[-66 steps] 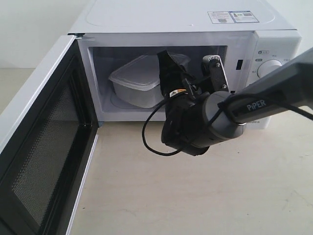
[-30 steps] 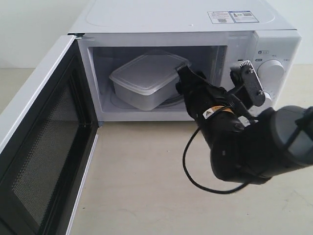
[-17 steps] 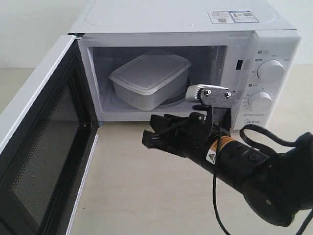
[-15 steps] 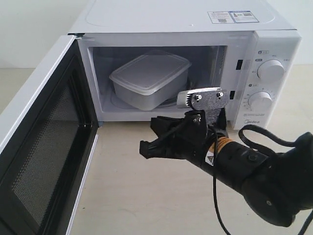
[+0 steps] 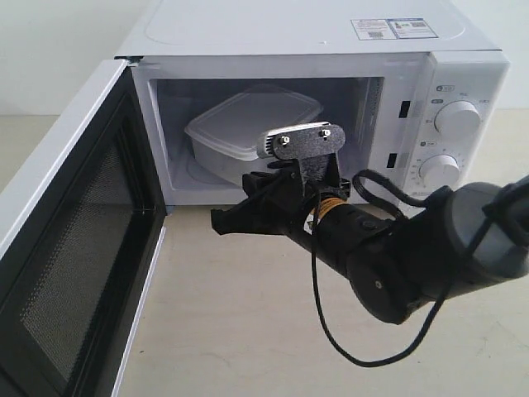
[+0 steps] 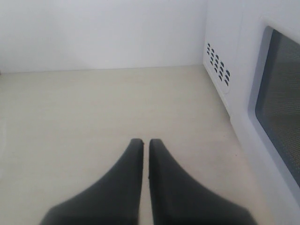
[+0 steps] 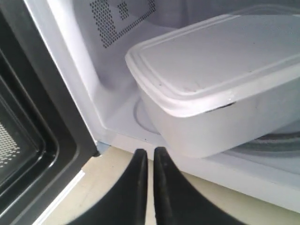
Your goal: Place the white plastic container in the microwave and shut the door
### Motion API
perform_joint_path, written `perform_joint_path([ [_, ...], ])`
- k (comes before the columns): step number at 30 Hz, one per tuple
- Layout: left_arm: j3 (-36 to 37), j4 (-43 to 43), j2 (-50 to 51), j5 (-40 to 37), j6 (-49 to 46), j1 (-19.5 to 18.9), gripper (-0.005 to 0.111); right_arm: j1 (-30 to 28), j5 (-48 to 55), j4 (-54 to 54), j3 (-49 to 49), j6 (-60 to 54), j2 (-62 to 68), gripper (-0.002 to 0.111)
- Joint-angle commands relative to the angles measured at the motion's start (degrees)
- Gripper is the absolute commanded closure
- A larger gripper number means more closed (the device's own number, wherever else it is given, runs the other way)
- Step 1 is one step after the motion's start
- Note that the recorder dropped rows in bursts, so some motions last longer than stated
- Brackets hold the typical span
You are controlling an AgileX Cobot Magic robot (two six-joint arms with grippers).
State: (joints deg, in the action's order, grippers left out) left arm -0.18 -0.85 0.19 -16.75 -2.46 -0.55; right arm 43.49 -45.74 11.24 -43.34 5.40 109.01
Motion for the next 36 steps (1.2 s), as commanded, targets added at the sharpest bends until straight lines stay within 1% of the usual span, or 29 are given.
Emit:
perform_joint_path([
  [1, 0.18, 0.43, -0.19, 0.25, 0.53, 0.45, 0.102, -0.15, 0.38, 2.42, -2.94, -2.20, 1.87, 0.108],
  [8, 0.18, 0.43, -0.19, 0.25, 0.53, 0.45, 0.102, -0.15, 1.16, 9.16, -7.72, -6.58, 6.54, 0.108],
  [16, 0.18, 0.43, -0.19, 0.25, 0.53, 0.45, 0.102, -1.87, 1.52, 10.75, -12.82, -7.92, 9.38, 0.108],
  [21, 0.18, 0.43, -0.19, 0.25, 0.53, 0.45, 0.102, -3.47, 2.74, 14.73, -15.12, -9.66, 9.71, 0.108],
  [29, 0.18, 0.43, -0.19, 0.25, 0.53, 0.45, 0.102, -5.19, 5.07, 14.68, -19.46, -9.96, 9.71, 0.108],
  [36, 0.18, 0.43, -0.19, 0.25, 0.53, 0.45, 0.102, -5.19, 8.01, 14.79, -21.34, -10.34, 10.54, 0.108],
])
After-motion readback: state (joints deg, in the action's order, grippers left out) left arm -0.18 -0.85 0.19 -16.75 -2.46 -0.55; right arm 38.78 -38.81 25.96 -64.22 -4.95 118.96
